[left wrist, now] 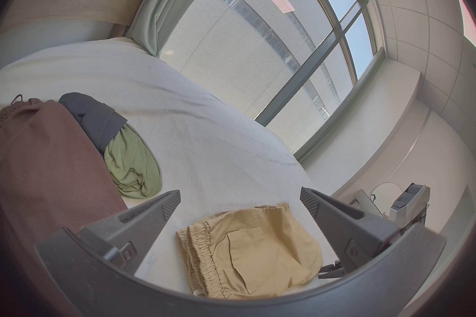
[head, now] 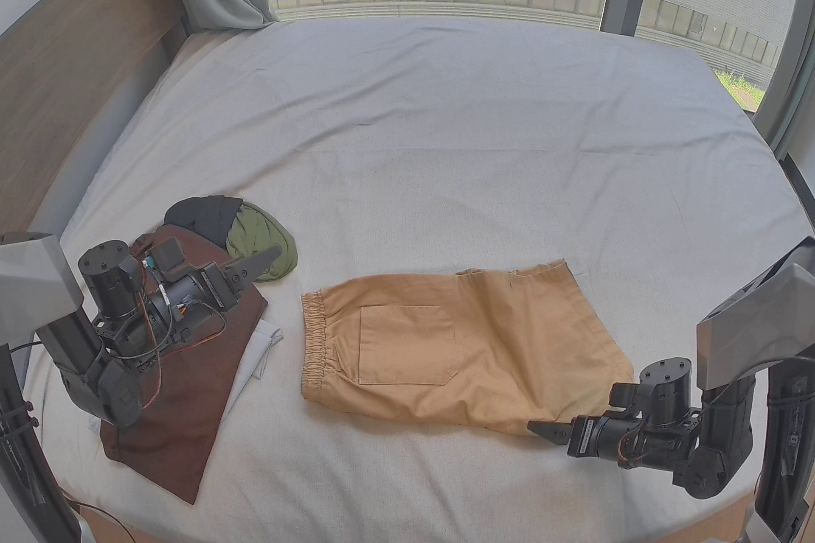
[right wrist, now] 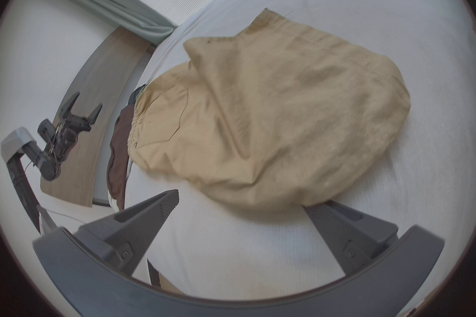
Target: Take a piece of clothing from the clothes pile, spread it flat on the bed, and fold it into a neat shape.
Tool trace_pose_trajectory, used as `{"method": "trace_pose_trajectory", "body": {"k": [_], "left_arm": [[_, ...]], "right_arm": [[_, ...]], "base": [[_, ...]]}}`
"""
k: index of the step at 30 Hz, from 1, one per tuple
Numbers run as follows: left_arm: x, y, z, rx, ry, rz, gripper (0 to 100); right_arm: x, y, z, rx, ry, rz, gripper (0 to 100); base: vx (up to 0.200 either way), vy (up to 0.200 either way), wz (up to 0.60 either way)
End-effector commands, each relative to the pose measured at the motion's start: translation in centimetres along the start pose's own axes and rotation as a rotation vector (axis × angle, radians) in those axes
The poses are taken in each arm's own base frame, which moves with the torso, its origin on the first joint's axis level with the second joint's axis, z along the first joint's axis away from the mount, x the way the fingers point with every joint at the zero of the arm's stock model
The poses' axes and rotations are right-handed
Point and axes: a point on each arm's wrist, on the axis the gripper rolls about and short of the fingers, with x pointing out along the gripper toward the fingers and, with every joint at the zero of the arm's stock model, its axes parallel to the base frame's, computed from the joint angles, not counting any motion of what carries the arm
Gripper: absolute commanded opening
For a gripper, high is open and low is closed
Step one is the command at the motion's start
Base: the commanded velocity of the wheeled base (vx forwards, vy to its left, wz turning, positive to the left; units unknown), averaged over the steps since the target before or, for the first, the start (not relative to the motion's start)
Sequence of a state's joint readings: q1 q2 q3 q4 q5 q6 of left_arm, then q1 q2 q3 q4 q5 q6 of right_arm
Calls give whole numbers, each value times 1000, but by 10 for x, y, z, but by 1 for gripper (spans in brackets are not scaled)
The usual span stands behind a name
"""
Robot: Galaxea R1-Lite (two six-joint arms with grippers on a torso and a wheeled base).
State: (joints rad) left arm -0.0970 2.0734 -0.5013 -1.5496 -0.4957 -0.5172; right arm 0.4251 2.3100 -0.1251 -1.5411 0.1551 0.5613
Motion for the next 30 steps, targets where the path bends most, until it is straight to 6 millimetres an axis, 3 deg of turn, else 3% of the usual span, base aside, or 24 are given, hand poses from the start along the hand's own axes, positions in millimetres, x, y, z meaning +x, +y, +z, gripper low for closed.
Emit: {"method": "trace_pose_trajectory", "body": {"k": [1, 16, 23, 30], "left_arm": [[-1, -2, 3, 5, -8, -4, 100], [-3, -1, 1, 5, 2, -3, 100], [-3, 0, -2, 26, 26, -24, 100], [-6, 2, -4, 51, 51, -51, 100]], "right_arm": [[-7, 2, -5, -20, 34, 15, 100], [-40, 33, -2, -92, 25, 190, 100], [-43, 45, 23, -105, -95, 268, 100], [-40, 39, 39, -82, -165, 252, 100]], "base": [[0, 0, 0], [0, 0, 0], [0, 0, 0], [0, 0, 0]]}}
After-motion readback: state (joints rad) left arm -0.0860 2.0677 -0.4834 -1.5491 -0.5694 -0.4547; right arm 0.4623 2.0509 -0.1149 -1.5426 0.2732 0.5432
